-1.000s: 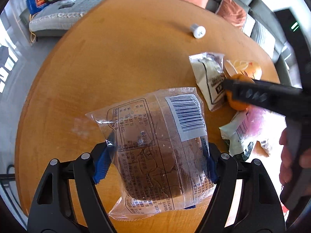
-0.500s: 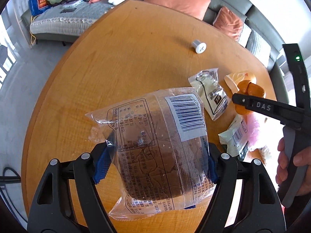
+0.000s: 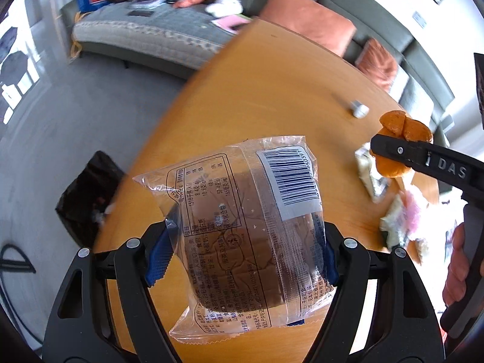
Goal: Collect trash
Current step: 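Carry the orange and bread bag over the black bin and open both grippers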
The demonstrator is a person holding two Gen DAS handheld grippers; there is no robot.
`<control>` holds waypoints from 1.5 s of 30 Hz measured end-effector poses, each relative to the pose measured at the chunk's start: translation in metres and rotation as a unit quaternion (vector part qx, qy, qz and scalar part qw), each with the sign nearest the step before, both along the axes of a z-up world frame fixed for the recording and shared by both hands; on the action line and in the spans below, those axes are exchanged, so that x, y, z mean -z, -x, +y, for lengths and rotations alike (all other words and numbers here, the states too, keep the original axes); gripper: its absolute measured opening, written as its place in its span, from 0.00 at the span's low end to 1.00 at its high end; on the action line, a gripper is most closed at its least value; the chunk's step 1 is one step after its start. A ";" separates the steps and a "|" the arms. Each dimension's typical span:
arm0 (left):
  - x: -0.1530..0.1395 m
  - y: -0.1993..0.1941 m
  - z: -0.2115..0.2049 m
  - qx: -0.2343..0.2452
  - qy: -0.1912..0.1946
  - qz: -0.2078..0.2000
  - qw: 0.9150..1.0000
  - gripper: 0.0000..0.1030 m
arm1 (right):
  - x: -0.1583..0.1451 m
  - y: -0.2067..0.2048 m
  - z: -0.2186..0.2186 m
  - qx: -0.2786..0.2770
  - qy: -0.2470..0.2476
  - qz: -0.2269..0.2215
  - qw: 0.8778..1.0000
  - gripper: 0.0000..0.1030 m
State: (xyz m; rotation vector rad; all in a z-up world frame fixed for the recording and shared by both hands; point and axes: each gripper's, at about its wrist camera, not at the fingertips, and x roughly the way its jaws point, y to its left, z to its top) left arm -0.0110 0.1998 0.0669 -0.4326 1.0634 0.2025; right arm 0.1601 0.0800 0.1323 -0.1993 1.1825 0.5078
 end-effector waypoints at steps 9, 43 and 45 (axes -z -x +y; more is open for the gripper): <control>0.000 0.067 0.121 -0.105 -0.017 0.001 0.994 0.72 | -0.003 0.055 0.145 -0.118 -0.018 0.012 0.993 0.52; 0.014 0.183 0.302 -0.298 -0.032 0.032 0.954 0.94 | -0.015 0.154 0.369 -0.278 -0.037 -0.006 0.960 0.66; 0.013 0.180 0.297 -0.293 -0.033 0.034 0.955 0.94 | -0.017 0.149 0.359 -0.270 -0.040 -0.008 0.962 0.66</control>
